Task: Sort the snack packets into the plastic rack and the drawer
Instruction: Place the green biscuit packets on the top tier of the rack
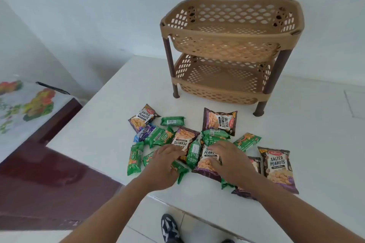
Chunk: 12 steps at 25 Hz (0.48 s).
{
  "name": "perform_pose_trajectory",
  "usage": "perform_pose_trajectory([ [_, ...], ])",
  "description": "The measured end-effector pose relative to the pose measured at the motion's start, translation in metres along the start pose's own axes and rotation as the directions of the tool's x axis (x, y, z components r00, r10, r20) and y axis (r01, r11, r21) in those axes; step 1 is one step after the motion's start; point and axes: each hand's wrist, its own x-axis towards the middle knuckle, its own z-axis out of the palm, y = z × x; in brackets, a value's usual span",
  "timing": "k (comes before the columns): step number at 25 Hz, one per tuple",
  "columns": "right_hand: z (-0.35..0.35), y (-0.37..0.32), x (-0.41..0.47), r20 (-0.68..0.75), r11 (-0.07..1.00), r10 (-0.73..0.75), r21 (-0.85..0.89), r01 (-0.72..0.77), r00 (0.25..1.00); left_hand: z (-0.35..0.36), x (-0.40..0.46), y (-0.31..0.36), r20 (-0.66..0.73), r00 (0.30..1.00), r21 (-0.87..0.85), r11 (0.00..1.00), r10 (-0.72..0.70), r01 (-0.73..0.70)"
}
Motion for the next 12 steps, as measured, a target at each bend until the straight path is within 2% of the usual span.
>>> perform_pose_trajectory([
  [2,0.012,-0.007,0.004,0.069,0.999,-0.049,0.007,0.049,0.996,0.005,-0.004,-0.005,-0.001,1.0,0.154,0.988,0.017,-0.017],
  [5,0.029,-0.017,0.01,0.178,0.992,-0.115,-0.024,0.121,0.977,0.016,-0.014,-0.01,-0.066,0.997,0.27,0.963,0.031,-0.012],
  [8,0.033,-0.023,0.025,0.239,0.97,-0.155,-0.145,0.193,0.959,0.025,-0.02,-0.016,-0.122,0.984,0.39,0.918,0.131,-0.073],
  [10,0.037,-0.029,0.035,0.261,0.926,-0.191,-0.271,0.262,0.946,0.026,-0.022,-0.02,-0.145,0.977,0.382,0.92,0.154,-0.088],
  [12,0.038,-0.035,0.042,0.281,0.905,-0.168,-0.335,0.26,0.945,0.025,-0.022,-0.022,-0.169,0.975,0.332,0.94,0.146,-0.084],
])
